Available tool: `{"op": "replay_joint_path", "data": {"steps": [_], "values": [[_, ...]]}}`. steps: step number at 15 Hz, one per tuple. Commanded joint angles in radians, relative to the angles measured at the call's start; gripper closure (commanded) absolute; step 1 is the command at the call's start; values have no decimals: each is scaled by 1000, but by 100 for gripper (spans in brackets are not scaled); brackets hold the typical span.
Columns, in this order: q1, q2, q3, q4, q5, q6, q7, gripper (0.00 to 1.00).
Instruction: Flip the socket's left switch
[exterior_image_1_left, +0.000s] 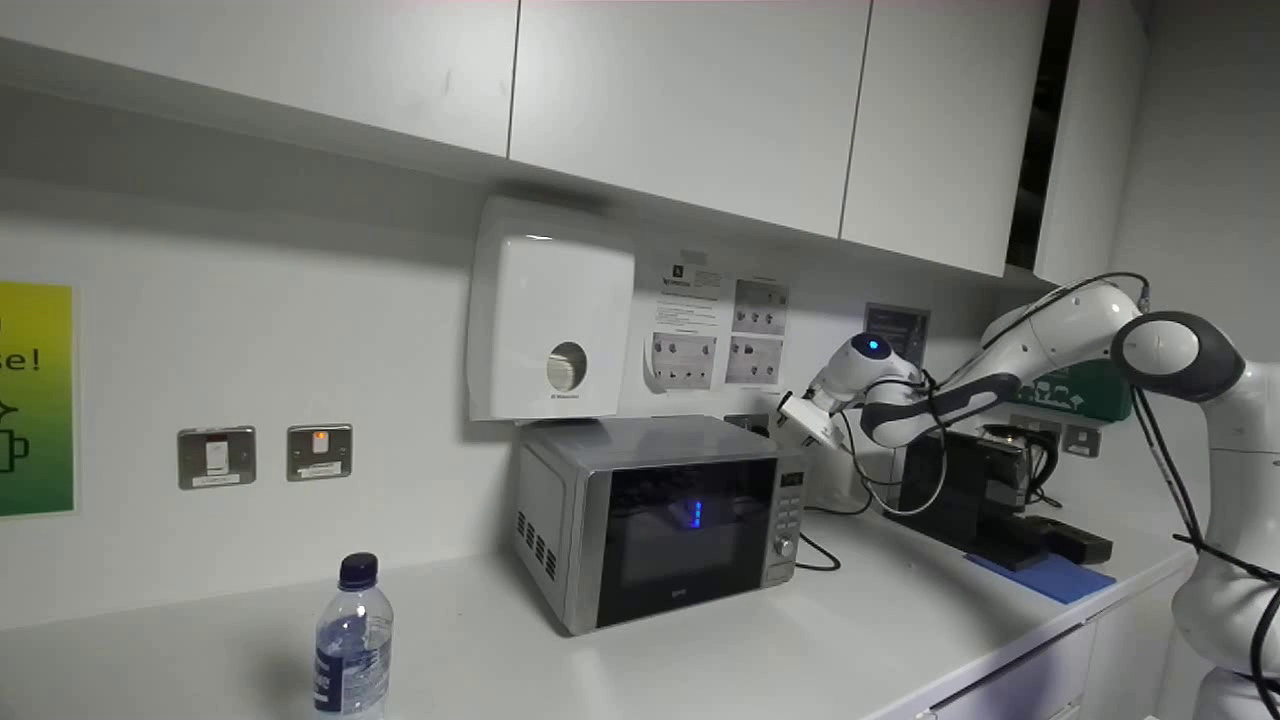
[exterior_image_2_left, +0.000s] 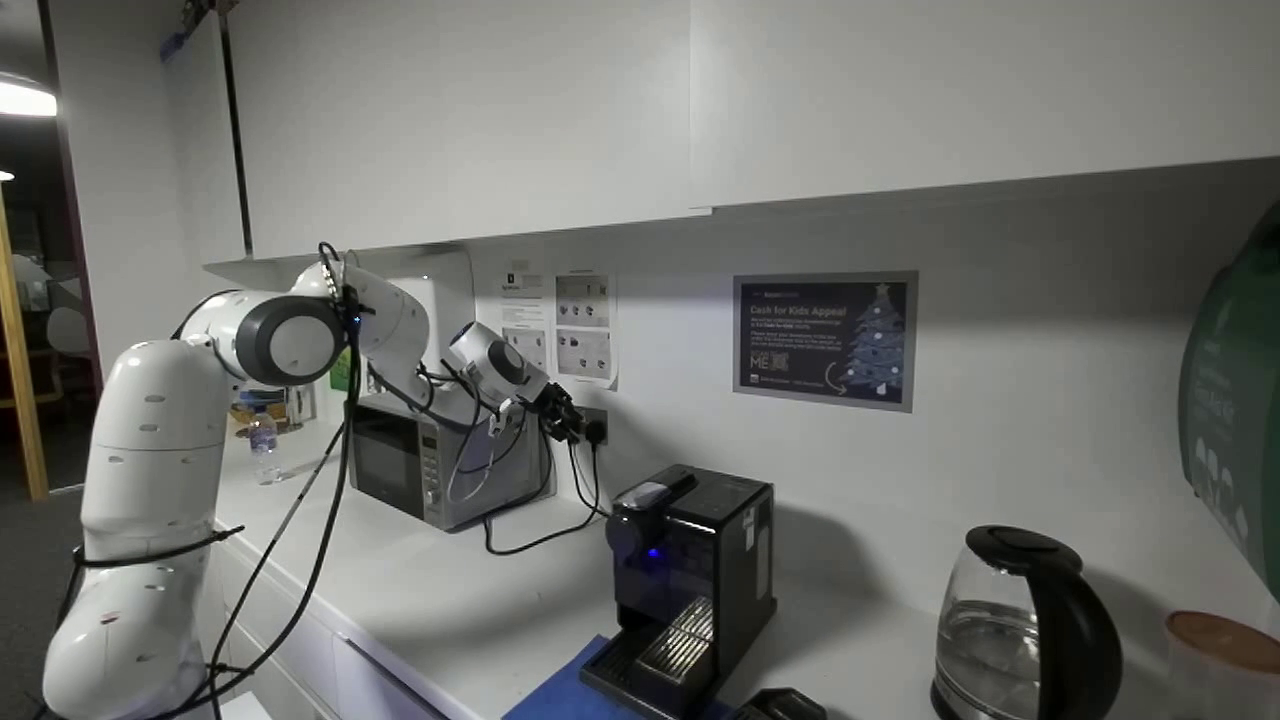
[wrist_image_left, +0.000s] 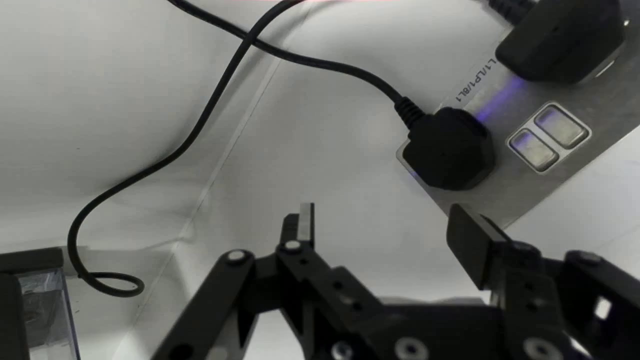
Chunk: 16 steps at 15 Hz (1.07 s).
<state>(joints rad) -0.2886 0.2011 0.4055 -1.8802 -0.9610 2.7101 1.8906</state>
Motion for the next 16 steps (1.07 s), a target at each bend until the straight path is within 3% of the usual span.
{"op": "replay_joint_path", "data": {"steps": [1,7,16], "values": [[37,34,-12,50,-88,-13,104,57],[66,66,-17,85,-175,-16,191,100],[78,129,-26,154,-311,66,273,100]]}}
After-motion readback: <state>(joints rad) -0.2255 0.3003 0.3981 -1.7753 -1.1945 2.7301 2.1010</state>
